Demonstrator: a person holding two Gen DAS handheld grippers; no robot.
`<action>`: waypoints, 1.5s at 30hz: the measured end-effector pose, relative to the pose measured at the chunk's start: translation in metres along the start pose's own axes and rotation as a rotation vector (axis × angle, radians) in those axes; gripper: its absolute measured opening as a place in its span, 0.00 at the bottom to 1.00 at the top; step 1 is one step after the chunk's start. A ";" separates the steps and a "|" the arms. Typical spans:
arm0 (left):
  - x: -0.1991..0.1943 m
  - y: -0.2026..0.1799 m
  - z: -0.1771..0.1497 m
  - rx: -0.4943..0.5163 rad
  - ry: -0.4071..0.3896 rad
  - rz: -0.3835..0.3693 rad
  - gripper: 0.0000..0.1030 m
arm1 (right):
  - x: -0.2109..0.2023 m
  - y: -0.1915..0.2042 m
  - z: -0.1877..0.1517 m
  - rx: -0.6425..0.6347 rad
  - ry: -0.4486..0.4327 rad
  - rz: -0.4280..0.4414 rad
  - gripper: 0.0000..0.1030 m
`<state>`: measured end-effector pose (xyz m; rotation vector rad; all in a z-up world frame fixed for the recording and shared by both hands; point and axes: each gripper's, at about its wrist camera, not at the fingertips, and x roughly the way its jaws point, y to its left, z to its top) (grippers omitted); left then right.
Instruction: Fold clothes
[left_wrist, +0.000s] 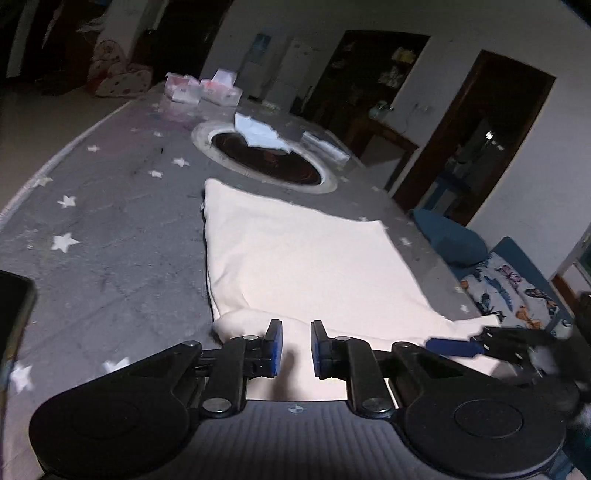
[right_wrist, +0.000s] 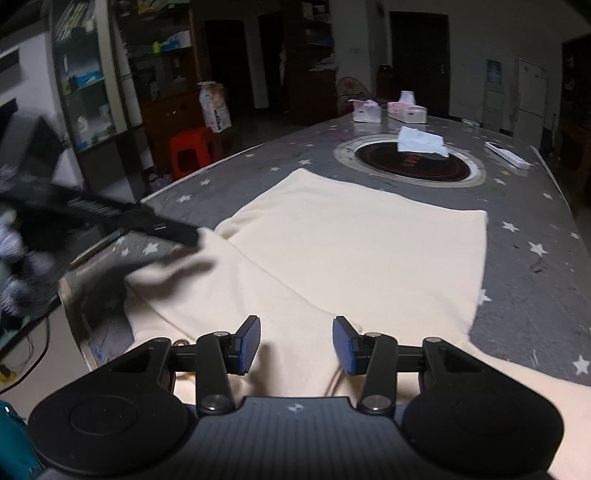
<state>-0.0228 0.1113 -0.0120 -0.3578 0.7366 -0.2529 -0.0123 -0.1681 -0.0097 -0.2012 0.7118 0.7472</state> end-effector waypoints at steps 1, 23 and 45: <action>0.004 0.003 -0.001 -0.005 0.007 0.011 0.16 | 0.003 0.000 -0.003 -0.010 0.010 -0.011 0.41; 0.001 0.007 -0.003 -0.022 0.003 0.023 0.22 | -0.101 -0.162 -0.095 0.570 -0.063 -0.566 0.41; -0.008 -0.008 -0.004 0.019 -0.005 0.051 0.40 | -0.137 -0.195 -0.133 0.860 -0.329 -0.401 0.06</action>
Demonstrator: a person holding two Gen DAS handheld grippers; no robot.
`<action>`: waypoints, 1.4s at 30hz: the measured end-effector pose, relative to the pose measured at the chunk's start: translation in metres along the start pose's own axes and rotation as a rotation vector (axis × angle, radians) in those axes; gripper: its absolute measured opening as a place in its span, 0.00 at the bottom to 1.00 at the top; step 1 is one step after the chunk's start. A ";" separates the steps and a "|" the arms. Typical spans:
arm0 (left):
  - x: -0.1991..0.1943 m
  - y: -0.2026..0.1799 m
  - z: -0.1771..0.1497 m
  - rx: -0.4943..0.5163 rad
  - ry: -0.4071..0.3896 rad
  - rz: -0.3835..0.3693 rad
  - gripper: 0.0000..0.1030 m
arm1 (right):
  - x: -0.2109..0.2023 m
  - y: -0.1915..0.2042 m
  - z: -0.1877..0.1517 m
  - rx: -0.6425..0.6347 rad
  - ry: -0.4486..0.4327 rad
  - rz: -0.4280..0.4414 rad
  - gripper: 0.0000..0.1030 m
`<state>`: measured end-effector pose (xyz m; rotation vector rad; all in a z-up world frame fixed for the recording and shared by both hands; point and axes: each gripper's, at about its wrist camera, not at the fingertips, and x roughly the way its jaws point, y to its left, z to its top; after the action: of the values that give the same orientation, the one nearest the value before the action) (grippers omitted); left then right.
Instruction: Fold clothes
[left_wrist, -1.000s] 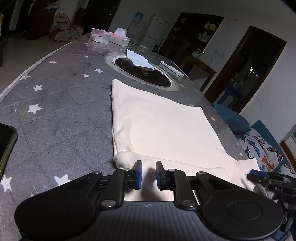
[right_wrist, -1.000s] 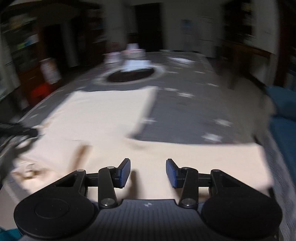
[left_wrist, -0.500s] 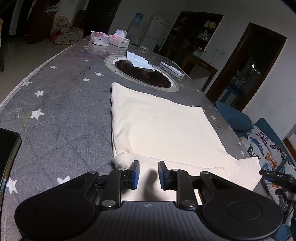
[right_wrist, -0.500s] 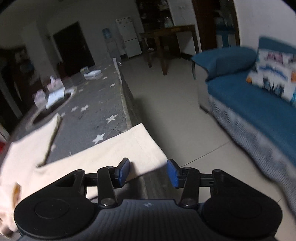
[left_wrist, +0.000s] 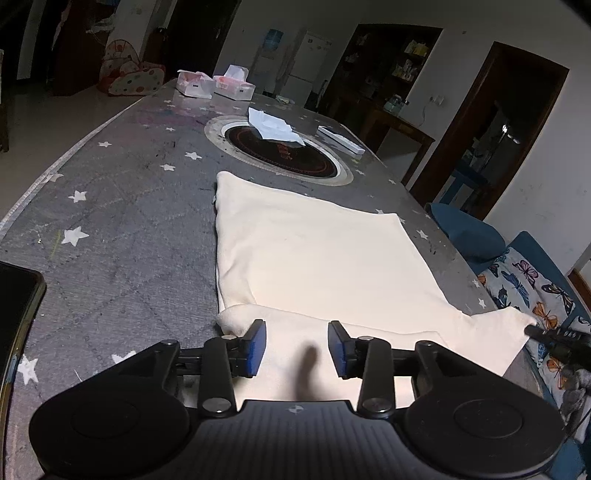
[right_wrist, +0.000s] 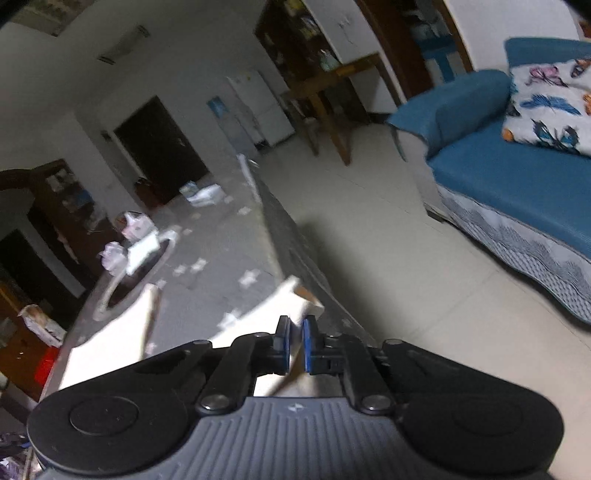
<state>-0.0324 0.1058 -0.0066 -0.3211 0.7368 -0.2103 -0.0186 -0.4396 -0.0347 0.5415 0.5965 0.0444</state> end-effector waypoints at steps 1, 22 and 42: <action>-0.001 0.000 0.000 0.000 -0.003 0.001 0.41 | -0.002 0.007 0.003 -0.010 -0.004 0.026 0.05; -0.044 0.041 -0.014 -0.088 -0.092 0.072 0.55 | 0.049 0.287 -0.052 -0.506 0.318 0.657 0.05; -0.026 -0.012 -0.009 0.069 -0.071 -0.116 0.41 | 0.044 0.236 -0.072 -0.641 0.396 0.413 0.11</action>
<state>-0.0584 0.1003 0.0075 -0.3046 0.6403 -0.3314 0.0055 -0.1943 0.0094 0.0161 0.8004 0.7233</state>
